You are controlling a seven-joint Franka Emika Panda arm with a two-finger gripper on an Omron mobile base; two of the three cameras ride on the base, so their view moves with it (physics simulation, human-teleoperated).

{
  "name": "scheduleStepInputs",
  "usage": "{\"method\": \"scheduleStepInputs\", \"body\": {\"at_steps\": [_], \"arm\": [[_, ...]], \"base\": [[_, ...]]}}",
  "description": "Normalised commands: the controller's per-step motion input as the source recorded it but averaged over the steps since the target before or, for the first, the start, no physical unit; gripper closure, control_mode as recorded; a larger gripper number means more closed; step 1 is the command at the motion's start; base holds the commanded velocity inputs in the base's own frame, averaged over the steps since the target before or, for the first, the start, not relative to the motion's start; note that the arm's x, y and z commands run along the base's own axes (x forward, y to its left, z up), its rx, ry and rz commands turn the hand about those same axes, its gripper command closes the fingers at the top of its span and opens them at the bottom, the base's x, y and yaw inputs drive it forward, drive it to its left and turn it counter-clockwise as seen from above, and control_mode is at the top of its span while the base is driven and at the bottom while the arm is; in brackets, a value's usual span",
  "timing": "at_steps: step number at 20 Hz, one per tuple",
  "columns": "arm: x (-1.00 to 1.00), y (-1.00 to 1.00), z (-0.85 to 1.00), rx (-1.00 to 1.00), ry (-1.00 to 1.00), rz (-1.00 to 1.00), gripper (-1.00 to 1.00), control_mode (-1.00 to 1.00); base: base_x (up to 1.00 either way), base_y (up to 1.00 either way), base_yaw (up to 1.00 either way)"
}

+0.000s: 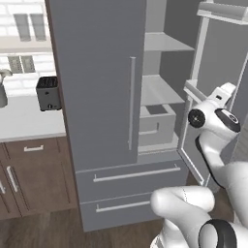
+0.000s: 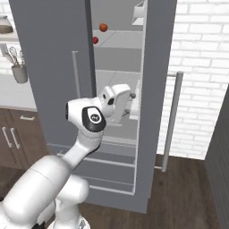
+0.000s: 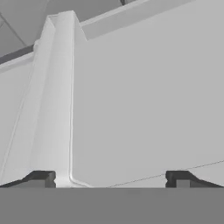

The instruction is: Take the strawberry from the fridge and place it on top of the pancake, located on the dining counter.

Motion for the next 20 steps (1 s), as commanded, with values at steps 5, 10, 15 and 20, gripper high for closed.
{"method": "scheduleStepInputs", "body": {"at_steps": [5,10,15,20], "arm": [[-0.4,-0.08,0.0,-0.03,-0.04,0.03,-1.0,-1.0],[-0.5,0.61,0.0,-0.01,-0.05,0.06,-1.0,-1.0],[0.01,0.76,0.0,0.11,0.0,0.02,-1.0,-1.0],[0.1,0.72,-0.03,0.22,-0.03,0.01,-1.0,-1.0]], "base": [[0.0,0.0,0.0],[0.0,0.0,0.0],[0.0,0.0,0.0],[0.0,0.0,0.0]]}}
